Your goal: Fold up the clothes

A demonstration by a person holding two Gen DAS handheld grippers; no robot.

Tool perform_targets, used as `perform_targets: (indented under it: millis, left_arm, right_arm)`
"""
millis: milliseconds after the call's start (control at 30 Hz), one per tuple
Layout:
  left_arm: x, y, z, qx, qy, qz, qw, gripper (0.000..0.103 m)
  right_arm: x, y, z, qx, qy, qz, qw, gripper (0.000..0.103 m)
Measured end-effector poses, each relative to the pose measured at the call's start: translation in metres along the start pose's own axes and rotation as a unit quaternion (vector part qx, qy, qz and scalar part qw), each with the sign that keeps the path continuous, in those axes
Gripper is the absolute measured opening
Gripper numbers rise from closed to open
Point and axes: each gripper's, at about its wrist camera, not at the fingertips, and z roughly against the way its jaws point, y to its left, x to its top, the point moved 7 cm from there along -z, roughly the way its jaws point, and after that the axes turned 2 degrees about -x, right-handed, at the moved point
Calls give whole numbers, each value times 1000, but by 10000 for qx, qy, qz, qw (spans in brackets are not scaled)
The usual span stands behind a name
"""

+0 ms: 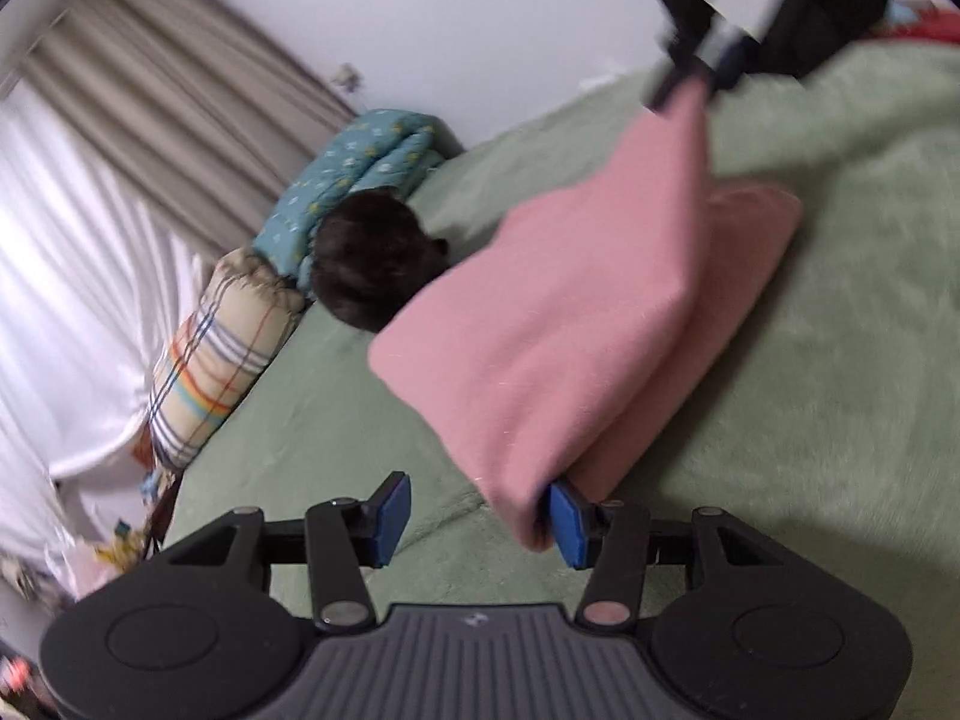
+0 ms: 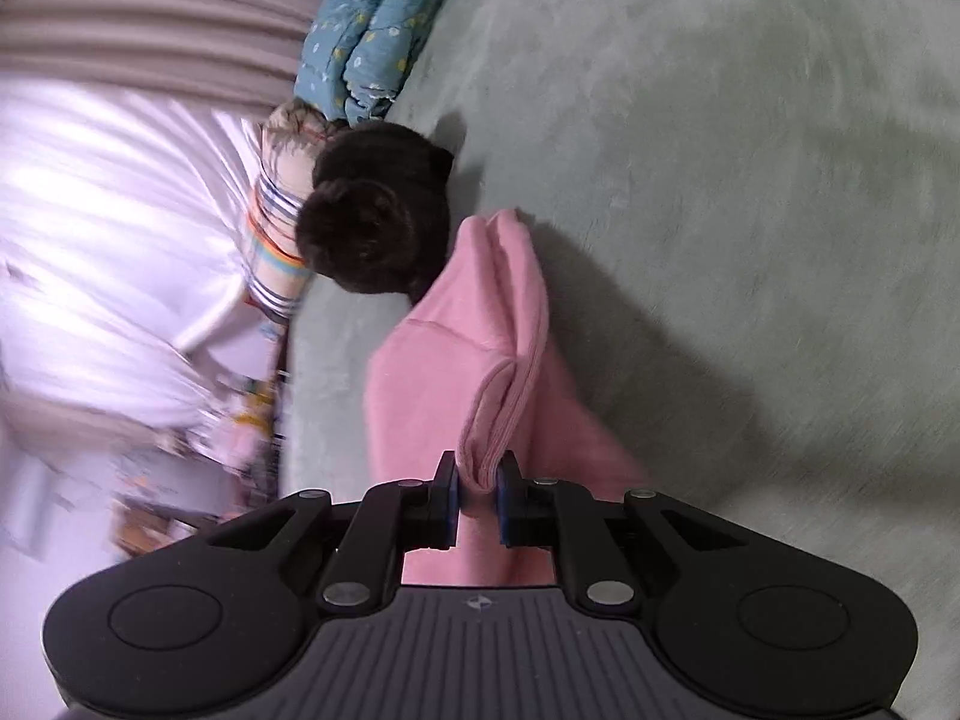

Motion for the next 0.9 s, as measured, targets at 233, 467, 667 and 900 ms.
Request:
perform_targets:
  millis: [233,467,667,900]
  left_arm:
    - [-18,47,-6,130,230,1445,9892,50]
    - [-49,31,-17,-317,744,2091,9745,50]
    - [-61,32,-13,-506,848,2202,9704,50]
    - [-59,26,-7,-633,966,2348,9652,51]
  right_arm:
    - [-14,-3,-3,2,153,79,9999,9]
    - [-32,-69,-20,-246,300,-655,9971,14]
    - [-46,-78,12,222,-296,-1152,9926,48]
    - [-41,-62,-20,-592,-534,-958,9922,48]
